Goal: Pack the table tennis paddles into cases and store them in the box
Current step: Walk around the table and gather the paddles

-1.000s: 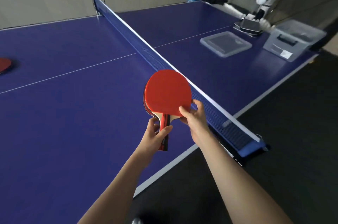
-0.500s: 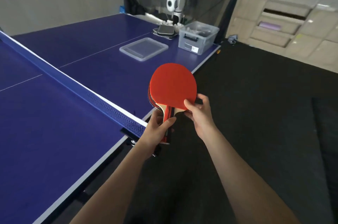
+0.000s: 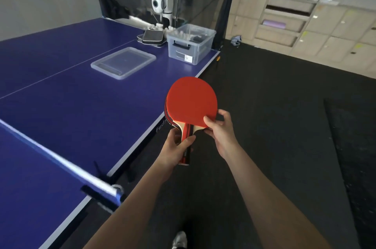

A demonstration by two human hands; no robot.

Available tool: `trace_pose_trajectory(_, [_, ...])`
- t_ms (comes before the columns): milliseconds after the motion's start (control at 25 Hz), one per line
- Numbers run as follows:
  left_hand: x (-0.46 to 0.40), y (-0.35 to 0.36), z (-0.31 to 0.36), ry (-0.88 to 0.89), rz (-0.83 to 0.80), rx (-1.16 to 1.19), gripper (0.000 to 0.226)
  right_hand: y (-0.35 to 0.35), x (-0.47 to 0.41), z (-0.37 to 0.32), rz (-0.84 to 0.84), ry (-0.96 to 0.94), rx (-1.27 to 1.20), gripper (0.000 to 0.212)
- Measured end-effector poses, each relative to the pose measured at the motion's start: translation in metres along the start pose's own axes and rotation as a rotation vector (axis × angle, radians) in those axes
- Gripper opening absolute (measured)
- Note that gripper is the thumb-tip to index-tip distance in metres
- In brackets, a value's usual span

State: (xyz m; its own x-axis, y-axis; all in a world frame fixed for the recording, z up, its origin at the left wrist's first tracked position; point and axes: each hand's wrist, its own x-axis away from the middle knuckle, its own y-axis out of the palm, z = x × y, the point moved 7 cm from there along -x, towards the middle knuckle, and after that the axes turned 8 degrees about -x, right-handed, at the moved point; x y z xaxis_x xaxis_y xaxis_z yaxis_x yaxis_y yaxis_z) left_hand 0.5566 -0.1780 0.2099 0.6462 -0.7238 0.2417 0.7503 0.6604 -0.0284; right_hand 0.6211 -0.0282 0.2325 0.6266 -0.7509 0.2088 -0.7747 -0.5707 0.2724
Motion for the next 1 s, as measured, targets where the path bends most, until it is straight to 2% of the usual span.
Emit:
trace_pose_trajectory(320, [-0.135,0.008,0.022,-0.044,0.024,0.046,0.044,0.007,-0.144,-0.020,-0.024,0.056,0.057,0.051])
trace_pose_trajectory(440, [-0.167,0.008,0.024,-0.068,0.051,0.039,0.037,0.009,-0.182,-0.017,-0.057,0.084,0.048,0.052])
trace_pose_trajectory(680, [-0.250,0.030,0.035,-0.107,0.172,0.060,0.044,0.003,-0.282,-0.029,-0.150,0.121,0.059,0.052])
trace_pose_trajectory(1000, [-0.341,0.068,0.057,-0.102,0.354,0.158,0.028,0.002,-0.402,-0.058,-0.315,0.144,0.175,0.042])
